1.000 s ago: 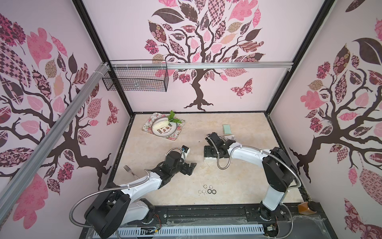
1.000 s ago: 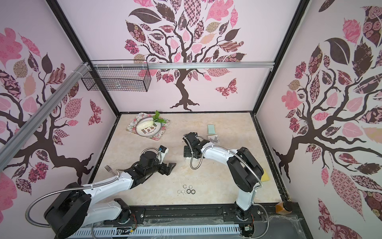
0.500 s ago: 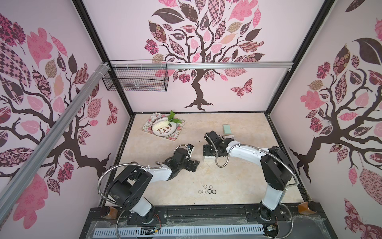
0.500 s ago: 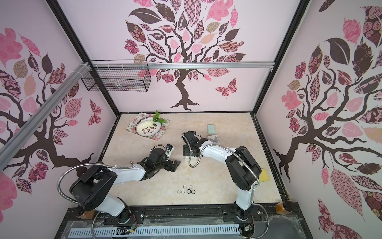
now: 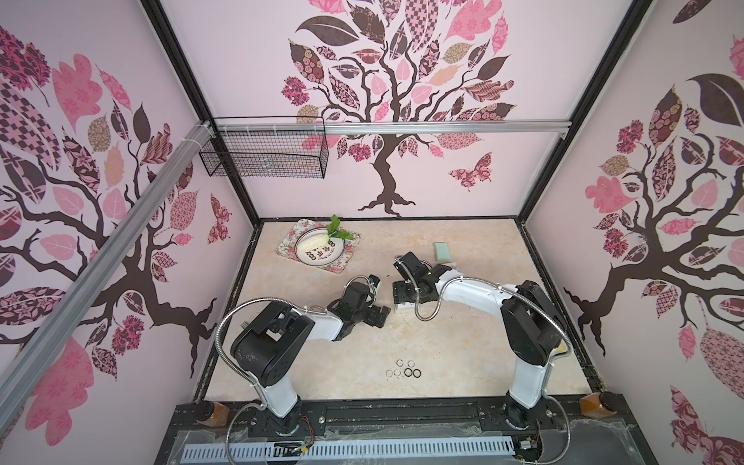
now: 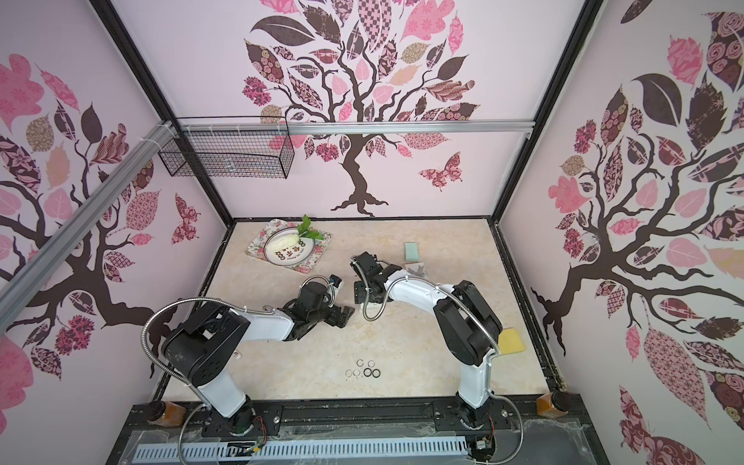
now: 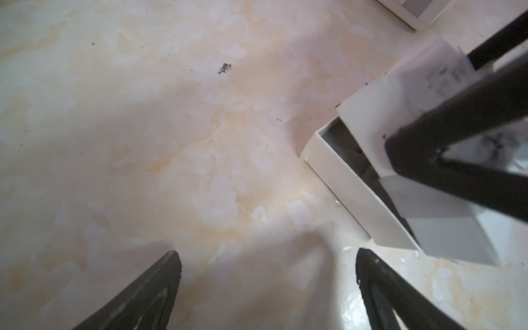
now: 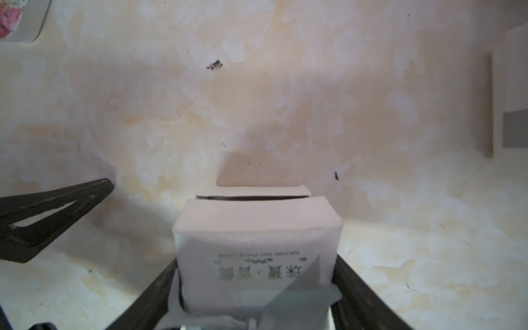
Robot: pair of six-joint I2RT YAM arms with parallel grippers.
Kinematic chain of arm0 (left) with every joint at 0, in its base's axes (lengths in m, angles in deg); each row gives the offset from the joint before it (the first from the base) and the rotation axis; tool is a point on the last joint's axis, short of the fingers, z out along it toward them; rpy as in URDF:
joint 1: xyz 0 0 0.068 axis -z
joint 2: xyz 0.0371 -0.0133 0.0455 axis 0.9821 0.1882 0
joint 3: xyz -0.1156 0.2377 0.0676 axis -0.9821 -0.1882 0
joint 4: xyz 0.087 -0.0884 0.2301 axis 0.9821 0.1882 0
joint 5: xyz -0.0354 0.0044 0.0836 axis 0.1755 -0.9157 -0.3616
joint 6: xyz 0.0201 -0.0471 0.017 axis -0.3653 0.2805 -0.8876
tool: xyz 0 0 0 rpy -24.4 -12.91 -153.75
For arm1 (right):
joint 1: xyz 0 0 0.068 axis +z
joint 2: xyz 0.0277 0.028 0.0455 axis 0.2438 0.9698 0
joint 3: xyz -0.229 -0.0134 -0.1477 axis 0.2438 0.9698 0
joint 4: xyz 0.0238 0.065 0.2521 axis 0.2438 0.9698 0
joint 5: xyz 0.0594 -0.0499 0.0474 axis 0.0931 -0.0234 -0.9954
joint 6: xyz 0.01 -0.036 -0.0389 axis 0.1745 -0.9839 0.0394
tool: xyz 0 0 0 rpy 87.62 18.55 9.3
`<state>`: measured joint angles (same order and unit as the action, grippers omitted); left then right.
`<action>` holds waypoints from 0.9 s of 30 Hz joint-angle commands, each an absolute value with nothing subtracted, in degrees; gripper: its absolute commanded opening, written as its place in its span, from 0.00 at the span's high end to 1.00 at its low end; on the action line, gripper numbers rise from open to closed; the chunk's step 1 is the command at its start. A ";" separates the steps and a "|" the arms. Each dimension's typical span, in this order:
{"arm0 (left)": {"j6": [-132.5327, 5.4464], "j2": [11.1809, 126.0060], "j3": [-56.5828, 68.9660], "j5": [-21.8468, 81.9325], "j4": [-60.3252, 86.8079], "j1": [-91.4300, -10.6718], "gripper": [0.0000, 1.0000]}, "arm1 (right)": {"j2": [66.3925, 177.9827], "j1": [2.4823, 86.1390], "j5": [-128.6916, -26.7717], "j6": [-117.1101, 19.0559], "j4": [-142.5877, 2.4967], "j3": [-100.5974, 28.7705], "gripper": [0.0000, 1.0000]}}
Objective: Take the rings out of the lift-off lid box
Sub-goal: Close the lid on the jewelry box.
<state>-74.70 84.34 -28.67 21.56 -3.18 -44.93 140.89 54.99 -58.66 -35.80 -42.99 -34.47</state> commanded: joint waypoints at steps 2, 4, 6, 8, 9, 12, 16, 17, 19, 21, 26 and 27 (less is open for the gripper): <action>-75.37 86.05 -25.88 22.04 -5.33 -45.57 0.02 | 142.91 55.34 -59.14 -36.58 -41.00 -36.67 0.25; -75.52 86.77 -25.25 22.06 -5.42 -45.66 0.02 | 143.00 55.37 -59.49 -36.87 -41.04 -36.90 0.25; -75.61 87.45 -24.84 22.10 -5.43 -45.71 0.02 | 143.16 55.39 -59.66 -37.18 -40.77 -37.27 0.25; -75.75 88.18 -24.14 22.18 -5.43 -45.77 0.02 | 143.52 55.37 -59.76 -37.57 -40.25 -37.89 0.24; -75.85 88.51 -23.86 22.25 -5.43 -45.82 0.02 | 143.71 55.40 -59.79 -37.79 -39.86 -38.24 0.24; -75.91 89.09 -23.32 22.55 -5.50 -45.87 0.02 | 144.21 55.36 -59.77 -38.19 -39.54 -38.72 0.24; -75.84 89.56 -23.06 22.65 -5.77 -45.85 0.02 | 144.84 55.38 -60.02 -38.83 -38.91 -39.79 0.24; -75.85 89.72 -22.97 22.78 -5.86 -45.85 0.02 | 145.00 55.42 -60.06 -38.88 -38.82 -39.88 0.24; -75.86 89.96 -22.79 22.89 -5.95 -45.87 0.02 | 145.37 55.38 -60.19 -39.10 -38.59 -40.31 0.23; -75.92 90.23 -22.66 23.00 -6.12 -45.88 0.02 | 145.86 55.38 -60.37 -39.26 -38.12 -40.76 0.23; -75.86 90.33 -22.77 23.19 -6.45 -46.01 0.02 | 146.97 55.36 -60.47 -39.64 -37.43 -41.62 0.22; -75.98 90.28 -22.78 23.26 -6.42 -46.00 0.02 | 147.37 55.39 -60.49 -39.69 -37.17 -41.92 0.22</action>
